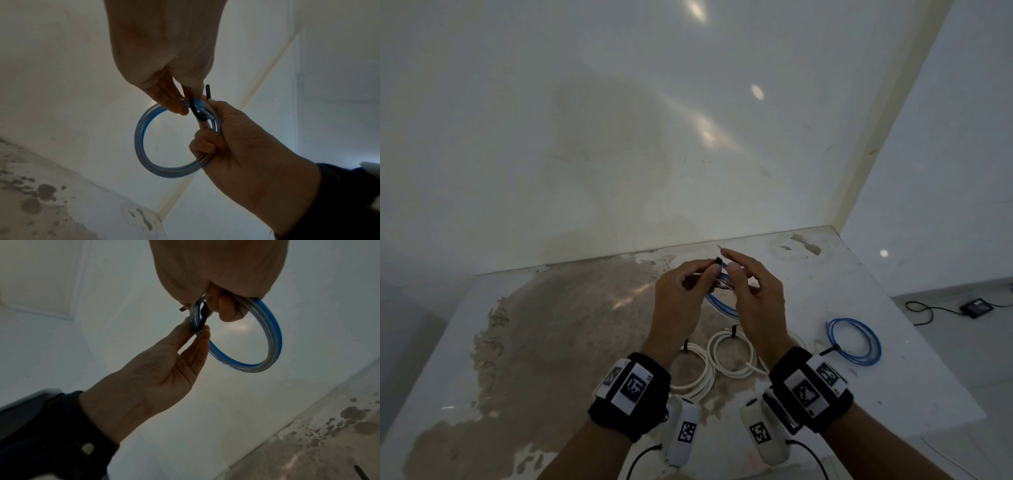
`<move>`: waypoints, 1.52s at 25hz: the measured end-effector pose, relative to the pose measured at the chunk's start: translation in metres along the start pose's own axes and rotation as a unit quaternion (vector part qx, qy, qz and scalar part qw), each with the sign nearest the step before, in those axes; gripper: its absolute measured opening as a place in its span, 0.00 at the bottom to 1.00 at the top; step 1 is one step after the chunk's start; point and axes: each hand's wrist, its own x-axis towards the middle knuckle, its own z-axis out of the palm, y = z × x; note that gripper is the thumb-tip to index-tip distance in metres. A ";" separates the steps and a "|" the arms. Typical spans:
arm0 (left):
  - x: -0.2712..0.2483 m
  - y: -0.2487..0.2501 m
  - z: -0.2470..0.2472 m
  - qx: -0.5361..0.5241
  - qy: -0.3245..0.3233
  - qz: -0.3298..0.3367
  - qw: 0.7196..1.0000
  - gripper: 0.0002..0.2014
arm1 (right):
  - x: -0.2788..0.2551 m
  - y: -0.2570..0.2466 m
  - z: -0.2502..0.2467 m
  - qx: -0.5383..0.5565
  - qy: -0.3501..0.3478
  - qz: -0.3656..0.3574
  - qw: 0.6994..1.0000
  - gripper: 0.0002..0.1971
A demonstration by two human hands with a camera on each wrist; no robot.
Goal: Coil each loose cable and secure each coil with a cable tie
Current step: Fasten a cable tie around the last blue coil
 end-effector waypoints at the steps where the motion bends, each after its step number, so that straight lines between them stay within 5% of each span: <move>1: 0.001 0.001 0.000 0.001 0.000 0.006 1.000 0.08 | -0.001 0.001 0.001 0.004 0.006 -0.004 1.000 0.11; 20: 0.008 -0.001 0.000 -0.033 -0.025 0.032 0.999 0.06 | 0.016 0.004 0.000 0.017 0.007 0.029 0.999 0.09; 24: 0.012 -0.003 0.001 -0.026 -0.028 0.031 0.999 0.06 | 0.010 0.008 0.005 0.042 -0.042 0.044 0.997 0.22; 31: 0.017 -0.007 -0.002 -0.074 -0.022 0.016 0.997 0.06 | 0.022 -0.002 0.004 0.047 0.021 0.024 0.998 0.05; 38: 0.021 -0.009 0.001 -0.088 -0.032 0.014 0.996 0.07 | 0.025 -0.003 0.001 0.046 0.017 0.029 0.998 0.09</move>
